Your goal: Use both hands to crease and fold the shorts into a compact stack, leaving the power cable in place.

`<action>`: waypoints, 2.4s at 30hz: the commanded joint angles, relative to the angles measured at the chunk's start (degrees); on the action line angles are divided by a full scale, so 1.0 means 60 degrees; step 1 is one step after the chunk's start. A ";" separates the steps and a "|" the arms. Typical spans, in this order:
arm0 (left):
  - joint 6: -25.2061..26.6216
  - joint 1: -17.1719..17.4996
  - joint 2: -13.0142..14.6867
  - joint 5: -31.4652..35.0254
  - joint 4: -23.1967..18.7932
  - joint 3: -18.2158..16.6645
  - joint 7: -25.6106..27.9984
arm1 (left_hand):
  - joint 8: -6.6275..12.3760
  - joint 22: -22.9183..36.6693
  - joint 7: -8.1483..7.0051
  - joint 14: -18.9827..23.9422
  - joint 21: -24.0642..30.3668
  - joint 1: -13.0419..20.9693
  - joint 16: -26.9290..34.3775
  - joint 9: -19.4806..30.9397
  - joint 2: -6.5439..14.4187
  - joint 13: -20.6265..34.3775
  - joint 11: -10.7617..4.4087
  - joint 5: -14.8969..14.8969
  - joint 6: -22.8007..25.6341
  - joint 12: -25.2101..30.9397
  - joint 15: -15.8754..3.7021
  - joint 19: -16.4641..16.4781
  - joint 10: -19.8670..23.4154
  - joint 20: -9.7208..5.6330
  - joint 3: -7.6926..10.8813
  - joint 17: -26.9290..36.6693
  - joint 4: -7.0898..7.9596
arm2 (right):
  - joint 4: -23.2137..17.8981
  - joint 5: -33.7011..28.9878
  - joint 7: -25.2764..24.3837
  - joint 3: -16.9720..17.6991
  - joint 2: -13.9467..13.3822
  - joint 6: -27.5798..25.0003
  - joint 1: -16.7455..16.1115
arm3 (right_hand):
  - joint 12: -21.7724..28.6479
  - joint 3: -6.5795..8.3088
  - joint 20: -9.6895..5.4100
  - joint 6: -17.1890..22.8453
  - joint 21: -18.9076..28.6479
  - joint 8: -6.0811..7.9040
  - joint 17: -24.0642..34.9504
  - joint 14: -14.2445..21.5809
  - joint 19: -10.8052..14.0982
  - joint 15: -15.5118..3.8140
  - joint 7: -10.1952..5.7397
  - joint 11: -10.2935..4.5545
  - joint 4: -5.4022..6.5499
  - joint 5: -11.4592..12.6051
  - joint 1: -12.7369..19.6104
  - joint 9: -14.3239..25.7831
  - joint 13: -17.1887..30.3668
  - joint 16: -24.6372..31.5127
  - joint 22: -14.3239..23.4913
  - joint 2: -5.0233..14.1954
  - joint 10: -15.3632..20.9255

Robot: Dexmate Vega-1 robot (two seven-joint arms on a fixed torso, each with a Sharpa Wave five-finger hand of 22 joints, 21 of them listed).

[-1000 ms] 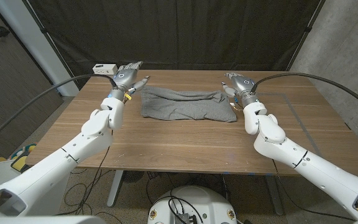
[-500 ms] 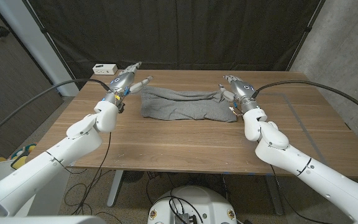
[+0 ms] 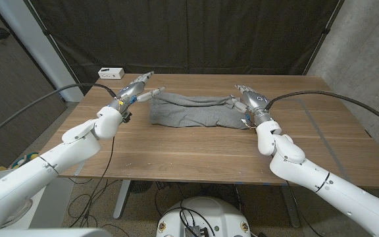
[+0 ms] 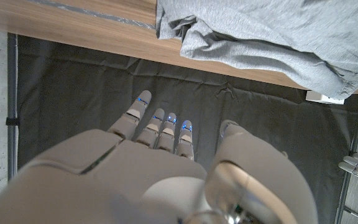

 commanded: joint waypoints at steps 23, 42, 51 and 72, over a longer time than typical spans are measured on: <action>0.1227 -0.0168 0.1364 0.1695 -0.0884 0.0746 -0.1227 | 0.0466 0.0021 0.0368 0.1232 -0.0115 0.2966 0.0195 0.0077 -0.1460 0.0118 -0.0139 0.1165 0.1685 0.0643 0.0259 0.1231 0.2564 0.0377 -0.0577 0.0006 -0.1887 | 0.0295 -0.0150 0.0629 -0.1008 0.0084 -0.0346 0.0267 | 0.0129 0.1006 -0.0363 0.0942 -0.0191 0.0386 -0.0717 0.0328 0.0163 -0.0628 0.0210 -0.0124 -0.0605 0.0106 0.0483 0.0005 0.0008 0.0132 -0.0001 0.0292 0.0568; 0.1454 -0.0414 0.1282 0.3074 -0.0691 0.1246 -0.1403 | 0.0539 0.0048 -0.0448 0.2123 0.0006 0.4507 0.0272 0.0113 -0.1471 0.0139 -0.1134 0.2082 0.3025 0.0804 -0.0435 0.2326 0.3799 0.0194 -0.1024 -0.0004 -0.2516 | 0.0351 -0.0117 0.0693 -0.1201 0.0194 -0.0456 0.0116 | 0.0241 0.1566 -0.0411 0.1705 -0.0189 0.0434 -0.0852 0.0994 0.0515 -0.0862 0.0138 -0.0231 -0.1024 -0.0017 0.0963 0.0023 0.0024 0.0405 0.0008 0.0286 0.1253; 0.1504 -0.0567 0.1203 0.3701 -0.0691 0.1461 -0.1708 | 0.0589 0.0052 -0.0704 0.2277 0.0018 0.4810 0.0260 0.0115 -0.1417 0.0133 -0.1195 0.2234 0.3428 0.0822 -0.0636 0.2492 0.4082 0.0045 -0.1107 -0.0010 -0.2570 | 0.0383 -0.0120 0.0770 -0.1314 0.0180 -0.0568 0.0105 | 0.0217 0.1734 -0.0426 0.1886 -0.0208 0.0432 -0.0851 0.1178 0.0558 -0.0921 0.0088 -0.0305 -0.1148 -0.0059 0.1133 0.0024 0.0027 0.0475 0.0013 0.0298 0.1342; 0.1496 -0.0733 0.1033 0.4672 -0.0666 0.1721 -0.2425 | 0.0782 0.0059 -0.1050 0.2551 -0.0032 0.5407 0.0228 0.0130 -0.1333 0.0138 -0.1335 0.2475 0.4716 0.0857 -0.0975 0.2679 0.4756 -0.0143 -0.1356 -0.0022 -0.2601 | 0.0538 0.0202 0.0773 -0.1432 0.0252 -0.0645 0.0088 | 0.0229 0.1855 -0.0450 0.2103 -0.0226 0.0410 -0.0802 0.1295 0.0621 -0.0975 0.0061 -0.0378 -0.1180 -0.0129 0.1222 0.0027 0.0034 0.0552 0.0020 0.0320 0.1591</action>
